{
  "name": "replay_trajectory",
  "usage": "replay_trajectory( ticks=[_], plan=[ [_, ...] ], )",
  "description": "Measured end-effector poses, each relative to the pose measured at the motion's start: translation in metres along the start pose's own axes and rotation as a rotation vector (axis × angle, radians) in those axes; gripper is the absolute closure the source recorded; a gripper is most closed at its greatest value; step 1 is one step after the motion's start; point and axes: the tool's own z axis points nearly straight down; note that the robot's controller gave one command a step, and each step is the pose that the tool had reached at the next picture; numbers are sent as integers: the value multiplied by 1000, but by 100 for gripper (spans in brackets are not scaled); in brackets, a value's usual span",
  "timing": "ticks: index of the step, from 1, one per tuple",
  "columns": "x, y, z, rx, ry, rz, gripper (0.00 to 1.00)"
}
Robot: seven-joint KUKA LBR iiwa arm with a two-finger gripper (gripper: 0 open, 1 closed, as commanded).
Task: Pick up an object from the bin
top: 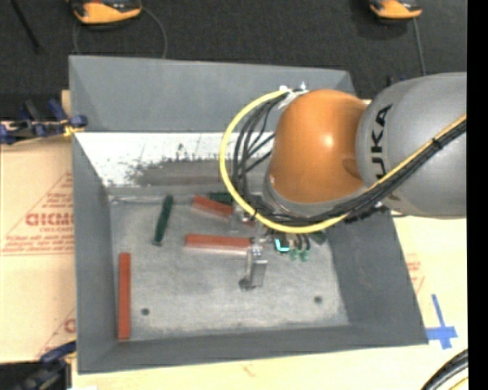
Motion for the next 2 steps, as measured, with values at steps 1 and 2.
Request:
replay_trajectory(
  ticks=[1,2],
  plan=[
    [-70,-15,74,1,-6,-365,0],
    [-97,-18,135,-2,-18,-348,0]
  ],
)
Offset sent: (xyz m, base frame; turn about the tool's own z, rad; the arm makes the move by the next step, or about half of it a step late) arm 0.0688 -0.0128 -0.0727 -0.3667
